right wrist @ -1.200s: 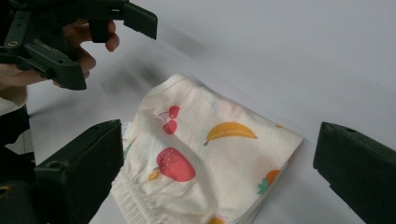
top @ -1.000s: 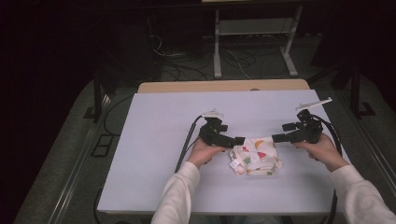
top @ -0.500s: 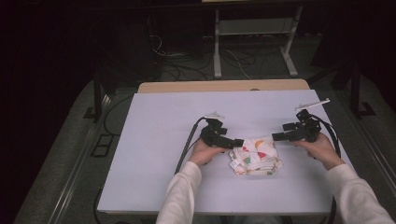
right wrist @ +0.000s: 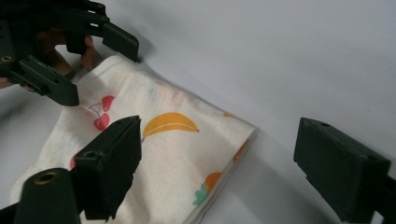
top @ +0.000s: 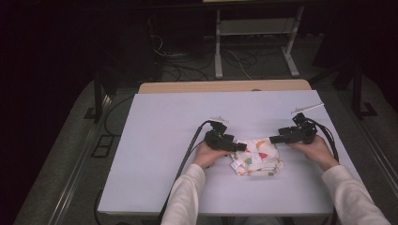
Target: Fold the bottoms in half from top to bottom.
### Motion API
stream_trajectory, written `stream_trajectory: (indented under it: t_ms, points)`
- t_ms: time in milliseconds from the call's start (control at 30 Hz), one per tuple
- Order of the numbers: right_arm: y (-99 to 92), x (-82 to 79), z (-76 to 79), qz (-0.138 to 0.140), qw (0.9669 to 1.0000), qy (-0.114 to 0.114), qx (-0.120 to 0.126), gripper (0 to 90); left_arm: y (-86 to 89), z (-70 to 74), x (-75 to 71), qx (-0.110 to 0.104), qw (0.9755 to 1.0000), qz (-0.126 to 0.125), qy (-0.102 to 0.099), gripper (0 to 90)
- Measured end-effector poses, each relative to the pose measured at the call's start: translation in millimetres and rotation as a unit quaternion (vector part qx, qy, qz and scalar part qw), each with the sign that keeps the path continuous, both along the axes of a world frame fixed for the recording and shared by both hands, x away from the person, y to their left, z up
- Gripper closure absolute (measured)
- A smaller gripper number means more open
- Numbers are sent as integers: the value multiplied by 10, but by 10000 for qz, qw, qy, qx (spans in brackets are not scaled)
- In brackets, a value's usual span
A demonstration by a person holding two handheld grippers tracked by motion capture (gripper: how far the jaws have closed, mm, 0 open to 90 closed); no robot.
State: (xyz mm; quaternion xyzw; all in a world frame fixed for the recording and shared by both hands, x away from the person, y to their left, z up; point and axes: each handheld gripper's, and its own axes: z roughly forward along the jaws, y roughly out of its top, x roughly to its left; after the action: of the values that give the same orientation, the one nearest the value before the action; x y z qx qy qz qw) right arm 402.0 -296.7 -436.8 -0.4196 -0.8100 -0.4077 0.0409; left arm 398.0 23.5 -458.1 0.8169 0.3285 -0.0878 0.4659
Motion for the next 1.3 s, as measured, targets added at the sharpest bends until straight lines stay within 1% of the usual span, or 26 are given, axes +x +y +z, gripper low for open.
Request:
stream_trajectory:
  t_ms: [33,100,167,233,267,300,333,367,400,467,500,567,667,733,800,867,900,933,1033,1133,1200,1300]
  points:
    - [7,10,-11,4,10000,-3,-6,202,-2,-8,3,-15,10000,-14,-12,276]
    - [25,37,-45,19,10000,9,-30,233,-10,-25,11,-40,10000,38,-7,372]
    - [49,62,-85,81,10000,12,-35,290,-16,-41,13,-81,10000,-44,-2,458]
    - [82,83,-131,192,9998,58,-65,359,-24,-51,13,19,10000,-31,-65,557]
    - [99,87,-144,218,9997,16,-103,405,-20,-57,18,4,10000,-30,-44,606]
    - [109,91,-146,272,9996,-26,-71,463,-11,-59,28,-50,10000,-56,1,650]
    - [121,97,-147,332,9994,5,-37,521,-1,-61,38,-103,9999,-46,27,690]
    - [137,101,-149,410,9991,-27,-70,598,10,-65,51,-187,9998,-32,95,720]
    - [154,104,-151,476,9988,-35,-111,692,16,-65,57,-194,9997,-29,115,742]
    - [165,123,-155,550,9985,37,-24,812,23,-63,58,-155,9998,-29,75,762]
    - [164,129,-155,535,9986,50,21,837,24,-59,55,-136,9999,-24,42,772]
    - [153,152,-157,420,9989,170,146,852,33,-44,54,-63,10000,-48,-40,785]
    - [123,172,-164,137,9994,286,124,863,61,-14,54,-14,9999,15,-119,797]
    - [82,187,-177,-33,9988,396,288,865,100,7,68,-72,9999,105,-111,801]
    - [52,195,-182,-180,9982,457,352,867,142,30,83,-129,9997,184,-106,804]
    - [31,199,-179,-266,9971,526,484,867,186,52,99,-223,9995,224,-71,805]
    - [28,200,-176,-294,9968,527,525,868,203,62,105,-241,9994,240,-66,805]
    - [34,200,-169,-314,9965,528,563,868,212,73,106,-214,9994,261,-102,806]
    - [79,202,-140,-315,9969,473,551,868,244,94,111,-161,9994,288,-133,806]
    - [130,213,-117,-311,9970,430,561,868,303,121,126,-171,9992,346,-137,806]
    - [171,222,-100,-312,9971,411,565,868,342,146,138,-148,9990,367,-193,806]
    - [234,240,-79,-314,9971,362,598,867,405,183,157,-144,9988,427,-212,806]
